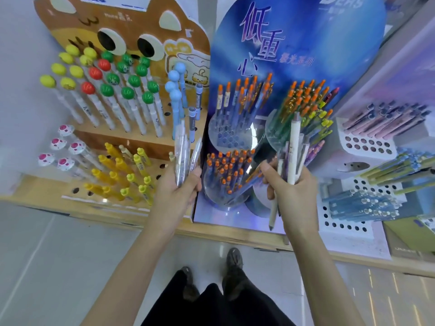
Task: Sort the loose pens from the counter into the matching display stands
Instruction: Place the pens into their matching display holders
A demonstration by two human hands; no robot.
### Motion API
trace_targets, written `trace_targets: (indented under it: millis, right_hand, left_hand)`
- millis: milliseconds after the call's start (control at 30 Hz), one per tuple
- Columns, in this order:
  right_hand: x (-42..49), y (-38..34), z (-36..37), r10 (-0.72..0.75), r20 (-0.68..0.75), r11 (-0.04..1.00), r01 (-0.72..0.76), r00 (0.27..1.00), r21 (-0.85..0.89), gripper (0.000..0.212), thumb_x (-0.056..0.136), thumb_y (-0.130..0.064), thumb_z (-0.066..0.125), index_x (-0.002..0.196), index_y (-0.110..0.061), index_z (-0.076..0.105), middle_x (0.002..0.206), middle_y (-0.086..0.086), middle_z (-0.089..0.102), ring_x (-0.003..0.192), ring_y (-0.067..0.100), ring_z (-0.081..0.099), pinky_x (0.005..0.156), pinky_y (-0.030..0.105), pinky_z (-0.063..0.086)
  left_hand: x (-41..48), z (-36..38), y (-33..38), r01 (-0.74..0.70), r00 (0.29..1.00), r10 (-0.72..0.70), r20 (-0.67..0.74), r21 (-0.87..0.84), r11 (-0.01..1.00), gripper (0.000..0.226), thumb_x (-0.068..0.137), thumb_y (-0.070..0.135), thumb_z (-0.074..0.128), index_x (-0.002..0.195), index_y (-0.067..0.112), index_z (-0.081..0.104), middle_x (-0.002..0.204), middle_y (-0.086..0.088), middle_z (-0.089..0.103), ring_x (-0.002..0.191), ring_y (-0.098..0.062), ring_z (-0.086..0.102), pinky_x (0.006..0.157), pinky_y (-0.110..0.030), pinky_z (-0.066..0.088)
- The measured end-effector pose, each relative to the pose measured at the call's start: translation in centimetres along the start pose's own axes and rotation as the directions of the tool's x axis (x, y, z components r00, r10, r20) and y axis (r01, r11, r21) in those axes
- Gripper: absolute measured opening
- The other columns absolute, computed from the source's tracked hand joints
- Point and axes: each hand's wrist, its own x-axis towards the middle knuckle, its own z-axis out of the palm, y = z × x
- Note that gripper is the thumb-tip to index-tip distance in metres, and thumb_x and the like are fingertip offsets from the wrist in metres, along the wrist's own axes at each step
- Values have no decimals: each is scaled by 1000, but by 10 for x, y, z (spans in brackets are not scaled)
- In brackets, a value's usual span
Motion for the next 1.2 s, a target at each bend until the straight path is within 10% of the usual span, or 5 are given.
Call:
trace_targets:
  millis: [333,533,633,1200]
  right_hand:
    - [-40,32,18,-61,-108,944,22,992,-330,23,83,-32,72,69,-28,55,62,1,52,49,8,38,45,20,34]
    - [-61,41,37,-139,-187,929,63,972,-364,19,85,-25,72,72,-22,58,56,7,49,54,28,45,48,41,42]
    - [-64,40,50,-240,-157,882,148,958,-448,35,84,-21,72,65,-33,45,47,-7,36,48,18,33,44,25,32]
    - [-61,39,71,-483,-175,682,243,858,-690,15,76,-4,70,73,-2,55,50,-11,25,45,23,27,45,28,27]
  left_hand:
    - [-1,-18,-7,105,994,-108,21,100,989,24,92,15,56,73,28,60,48,10,36,43,-8,31,44,-19,28]
    - [3,-27,-11,132,988,-140,70,109,985,10,94,15,54,86,20,58,49,11,37,43,-8,33,41,-19,30]
    - [4,-30,-11,132,985,-141,102,93,987,9,95,13,53,87,17,56,48,12,37,43,-7,32,40,-19,29]
    - [-1,-42,-11,93,975,-107,196,83,992,15,96,17,54,83,23,55,48,10,36,43,-9,31,41,-20,28]
